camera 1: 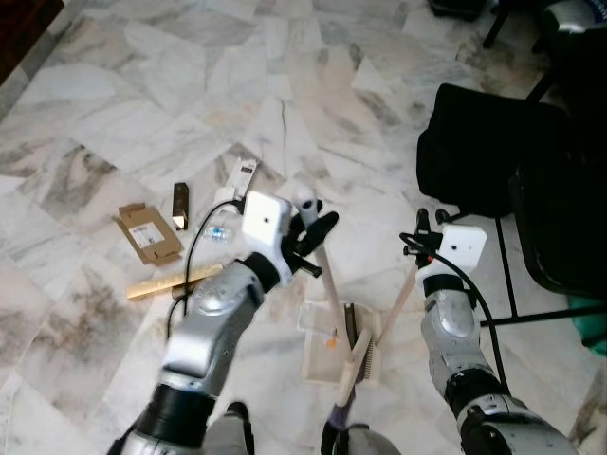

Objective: Sweep floor

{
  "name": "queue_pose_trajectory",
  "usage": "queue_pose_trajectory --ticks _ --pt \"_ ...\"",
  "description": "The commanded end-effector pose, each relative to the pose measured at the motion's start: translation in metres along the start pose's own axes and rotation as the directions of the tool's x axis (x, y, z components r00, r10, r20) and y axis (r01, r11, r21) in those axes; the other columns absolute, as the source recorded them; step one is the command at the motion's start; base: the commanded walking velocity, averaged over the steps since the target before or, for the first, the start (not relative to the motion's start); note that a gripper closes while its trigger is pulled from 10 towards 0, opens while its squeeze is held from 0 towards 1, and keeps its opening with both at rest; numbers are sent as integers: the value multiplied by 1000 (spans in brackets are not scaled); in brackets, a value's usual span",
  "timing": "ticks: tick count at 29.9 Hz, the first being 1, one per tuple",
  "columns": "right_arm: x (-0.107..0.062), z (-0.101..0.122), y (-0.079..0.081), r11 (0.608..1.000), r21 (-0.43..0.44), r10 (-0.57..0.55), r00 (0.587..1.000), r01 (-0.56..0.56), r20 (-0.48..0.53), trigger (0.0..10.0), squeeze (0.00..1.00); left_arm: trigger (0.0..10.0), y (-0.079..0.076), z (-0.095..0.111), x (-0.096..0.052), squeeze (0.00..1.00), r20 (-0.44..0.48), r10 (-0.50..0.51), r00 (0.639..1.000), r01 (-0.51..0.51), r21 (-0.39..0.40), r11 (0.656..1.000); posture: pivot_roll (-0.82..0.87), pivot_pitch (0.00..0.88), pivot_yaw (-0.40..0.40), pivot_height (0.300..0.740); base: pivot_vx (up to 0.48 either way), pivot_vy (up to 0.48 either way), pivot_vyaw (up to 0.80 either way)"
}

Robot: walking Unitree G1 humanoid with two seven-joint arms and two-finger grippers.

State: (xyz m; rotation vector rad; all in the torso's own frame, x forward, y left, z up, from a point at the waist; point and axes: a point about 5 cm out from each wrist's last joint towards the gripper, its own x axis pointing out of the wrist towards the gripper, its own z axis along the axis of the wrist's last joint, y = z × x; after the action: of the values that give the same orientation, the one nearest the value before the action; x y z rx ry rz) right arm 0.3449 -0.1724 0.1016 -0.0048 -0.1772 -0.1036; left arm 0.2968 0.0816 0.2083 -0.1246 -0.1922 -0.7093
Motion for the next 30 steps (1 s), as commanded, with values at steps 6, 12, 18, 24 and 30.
queue_pose_trajectory --ticks 6,12,18,24,30 --pt "-15 -29 8 998 55 0 984 10 -175 10000 0 10000 -7 54 -15 0 112 -69 991 64 47 997 296 231 -27 740 0 0 0" --pt "-12 -29 6 997 68 -12 982 25 -189 10000 0 10000 4 86 -19 0 188 -2 982 -22 127 992 310 177 -36 740 0 0 0" --pt "-10 -29 -1 986 139 -57 977 87 -206 10000 0 10000 33 72 -29 0 185 203 962 -250 281 926 273 99 -50 740 0 0 0" --pt "-6 -26 -9 977 176 -82 975 119 -205 10000 0 10000 52 45 -36 0 163 352 922 -387 347 854 238 23 -70 740 0 0 0" --pt "0 -19 -15 955 255 -105 977 151 -183 10000 0 10000 68 12 -52 0 137 459 878 -473 398 786 219 0 -92 740 0 0 0"
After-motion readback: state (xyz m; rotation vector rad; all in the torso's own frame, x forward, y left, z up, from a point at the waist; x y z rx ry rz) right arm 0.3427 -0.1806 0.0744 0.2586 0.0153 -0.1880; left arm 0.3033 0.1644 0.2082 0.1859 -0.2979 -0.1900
